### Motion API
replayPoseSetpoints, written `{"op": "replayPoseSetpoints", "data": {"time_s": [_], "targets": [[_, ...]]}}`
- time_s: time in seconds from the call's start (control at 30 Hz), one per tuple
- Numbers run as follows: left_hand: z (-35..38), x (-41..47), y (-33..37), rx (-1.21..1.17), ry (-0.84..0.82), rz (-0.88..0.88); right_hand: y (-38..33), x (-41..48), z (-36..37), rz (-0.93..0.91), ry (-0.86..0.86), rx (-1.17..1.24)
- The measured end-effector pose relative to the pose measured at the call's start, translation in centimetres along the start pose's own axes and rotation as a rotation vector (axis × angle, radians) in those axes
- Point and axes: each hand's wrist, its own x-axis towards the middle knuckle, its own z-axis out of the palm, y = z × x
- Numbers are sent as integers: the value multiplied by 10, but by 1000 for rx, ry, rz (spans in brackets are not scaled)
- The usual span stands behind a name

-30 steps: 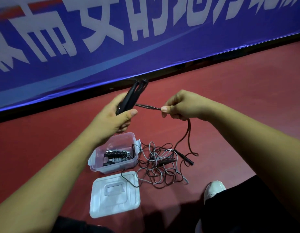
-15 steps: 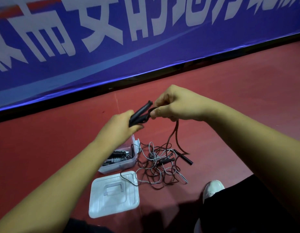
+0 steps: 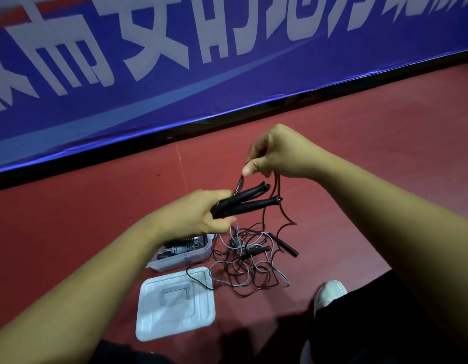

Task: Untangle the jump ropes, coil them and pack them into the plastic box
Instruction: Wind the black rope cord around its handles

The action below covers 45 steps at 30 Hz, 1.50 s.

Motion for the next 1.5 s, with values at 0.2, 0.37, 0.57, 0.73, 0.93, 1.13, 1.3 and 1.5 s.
{"op": "replayPoseSetpoints", "data": {"time_s": [0.2,0.37,0.57,0.73,0.93,1.13,1.3,1.5], "targets": [[-1,-6,-2,-540,239,3,23,1,-3,92,-90,184],[-5,1,1,-1148,377,36,21,0,-4,93,-137,231],[-14,-1,-5,-1432,298,69,14,-4,-6,95,-140,255],[-18,-1,-14,-1447,354,-42,7,-12,-11,113,-173,280],[-15,7,-20,-1253,398,-150,-12,-18,-16,76,-193,285],[-10,10,-31,-587,583,-354,-24,-21,-10,198,-330,259],[-4,5,-25,85,541,-356,-34,-25,-4,174,-416,292],[-4,6,-19,152,419,-305,-33,-19,-5,35,-107,88]]}}
